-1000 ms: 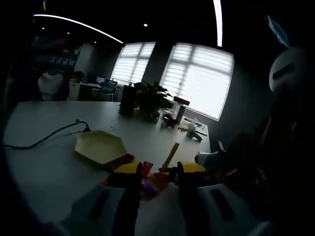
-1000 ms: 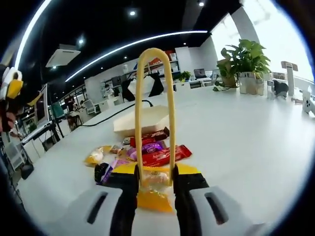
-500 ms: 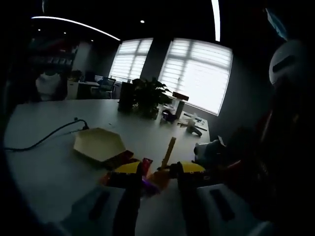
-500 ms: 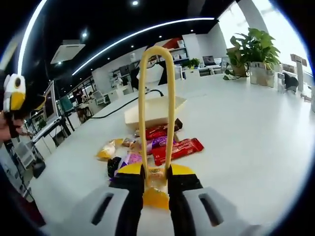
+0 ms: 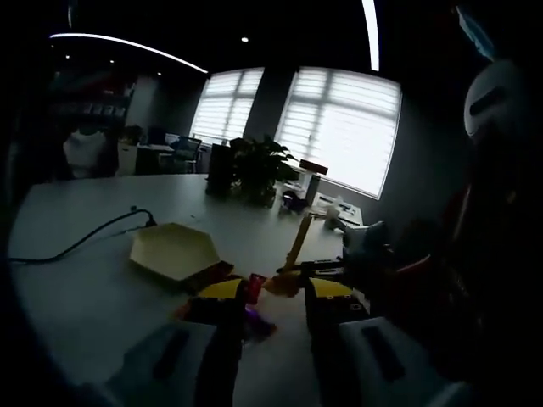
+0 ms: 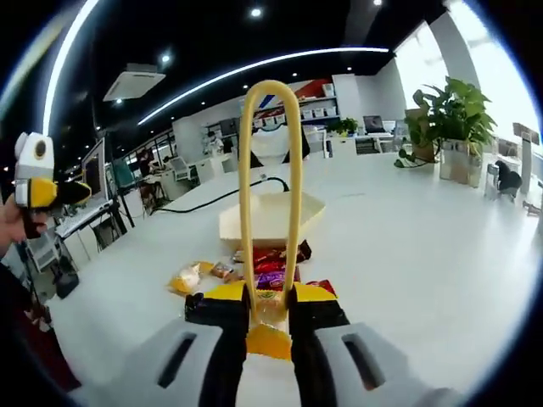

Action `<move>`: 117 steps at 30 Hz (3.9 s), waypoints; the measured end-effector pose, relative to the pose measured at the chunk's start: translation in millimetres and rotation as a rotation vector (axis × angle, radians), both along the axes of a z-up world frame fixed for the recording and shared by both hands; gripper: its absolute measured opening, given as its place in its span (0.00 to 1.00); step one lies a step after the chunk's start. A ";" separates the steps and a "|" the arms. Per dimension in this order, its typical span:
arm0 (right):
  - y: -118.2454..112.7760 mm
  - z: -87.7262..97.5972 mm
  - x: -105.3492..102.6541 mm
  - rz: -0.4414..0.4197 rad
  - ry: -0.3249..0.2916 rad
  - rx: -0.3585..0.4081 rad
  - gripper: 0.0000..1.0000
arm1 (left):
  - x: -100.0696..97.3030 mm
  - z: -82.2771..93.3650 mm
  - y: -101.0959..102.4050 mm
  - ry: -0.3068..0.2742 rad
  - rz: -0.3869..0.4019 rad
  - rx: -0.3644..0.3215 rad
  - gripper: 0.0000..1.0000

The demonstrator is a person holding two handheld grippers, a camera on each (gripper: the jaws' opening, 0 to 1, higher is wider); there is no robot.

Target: Place the target food into the container with the food tongs after gripping and lifting it, then release it inside without dropping or visibly crushing the food.

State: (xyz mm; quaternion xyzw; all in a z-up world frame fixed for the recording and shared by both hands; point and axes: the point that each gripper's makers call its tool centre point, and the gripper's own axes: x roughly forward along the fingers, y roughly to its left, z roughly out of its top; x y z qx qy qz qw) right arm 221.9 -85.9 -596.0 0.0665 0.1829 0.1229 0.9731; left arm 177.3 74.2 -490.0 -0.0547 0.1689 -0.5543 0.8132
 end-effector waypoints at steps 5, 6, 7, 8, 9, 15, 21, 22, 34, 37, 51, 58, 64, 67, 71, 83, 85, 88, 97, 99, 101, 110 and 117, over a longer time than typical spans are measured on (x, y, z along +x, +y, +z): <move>-3.9 17.7 9.9 0.016 -0.035 -0.019 0.13 | 0.0 -1.5 7.2 -0.025 0.026 0.014 0.30; -4.3 22.6 13.1 0.024 -0.045 -0.028 0.13 | -0.2 -2.1 8.8 -0.030 0.032 0.018 0.30; -5.4 27.9 16.9 0.027 -0.056 -0.032 0.14 | -0.6 -2.9 10.3 -0.035 0.036 0.023 0.30; -5.2 31.1 19.3 0.035 -0.062 -0.032 0.14 | -1.0 -3.7 11.2 -0.038 0.038 0.029 0.30; -5.2 36.0 23.2 0.044 -0.069 -0.035 0.14 | -1.0 -5.2 12.9 -0.043 0.042 0.041 0.30; -1.2 61.7 44.6 0.097 -0.114 -0.060 0.14 | -3.2 -9.9 20.5 -0.063 0.057 0.084 0.33; 0.3 79.7 69.2 0.114 -0.145 -0.056 0.14 | -5.2 -15.6 28.0 -0.066 0.085 0.109 0.33; 1.1 82.3 72.8 0.115 -0.150 -0.058 0.14 | -5.5 -15.9 29.4 -0.066 0.091 0.109 0.33; 23.9 104.8 127.9 0.168 -0.192 -0.058 0.14 | -10.3 -24.0 49.7 -0.046 0.180 0.124 0.33; 29.2 108.2 141.2 0.170 -0.195 -0.046 0.14 | -10.3 -23.4 53.4 -0.045 0.199 0.123 0.33; 39.5 114.5 159.2 0.234 -0.204 -0.019 0.22 | -14.4 -32.1 60.7 -0.024 0.238 0.137 0.33; 37.4 121.3 139.1 0.246 -0.203 -0.018 0.23 | -7.9 -29.8 57.8 -0.037 0.224 0.142 0.32; 35.1 122.7 120.5 0.248 -0.199 -0.009 0.23 | -6.5 -28.8 60.9 -0.039 0.224 0.136 0.32; 31.2 121.9 111.3 0.238 -0.196 -0.009 0.23 | -7.0 -30.3 62.0 -0.038 0.226 0.138 0.32; 25.4 119.7 99.2 0.221 -0.191 -0.013 0.24 | -7.3 -31.0 61.9 -0.037 0.225 0.134 0.32; 9.5 109.6 72.7 0.151 -0.175 0.040 0.24 | -5.1 -32.2 62.5 -0.038 0.226 0.133 0.32; 7.6 107.3 68.0 0.130 -0.165 0.072 0.24 | -5.7 -33.1 61.5 -0.034 0.221 0.131 0.32; 3.7 112.1 62.1 0.105 -0.185 0.128 0.24 | -6.3 -34.3 60.2 -0.034 0.214 0.137 0.32; -4.2 113.4 47.5 0.105 -0.208 0.067 0.25 | -3.2 -34.7 63.0 -0.034 0.213 0.138 0.32; -5.8 111.9 44.7 0.104 -0.207 0.066 0.25 | -2.0 -34.5 64.4 -0.035 0.216 0.138 0.32; -8.1 109.4 40.5 0.093 -0.202 0.077 0.25 | -0.7 -34.2 65.8 -0.036 0.221 0.136 0.32; -14.5 106.5 24.6 0.077 -0.220 0.096 0.25 | 1.8 -35.3 68.5 -0.035 0.230 0.138 0.32; -20.5 97.7 12.2 0.063 -0.213 0.085 0.26 | 1.1 -36.9 64.1 -0.034 0.218 0.142 0.32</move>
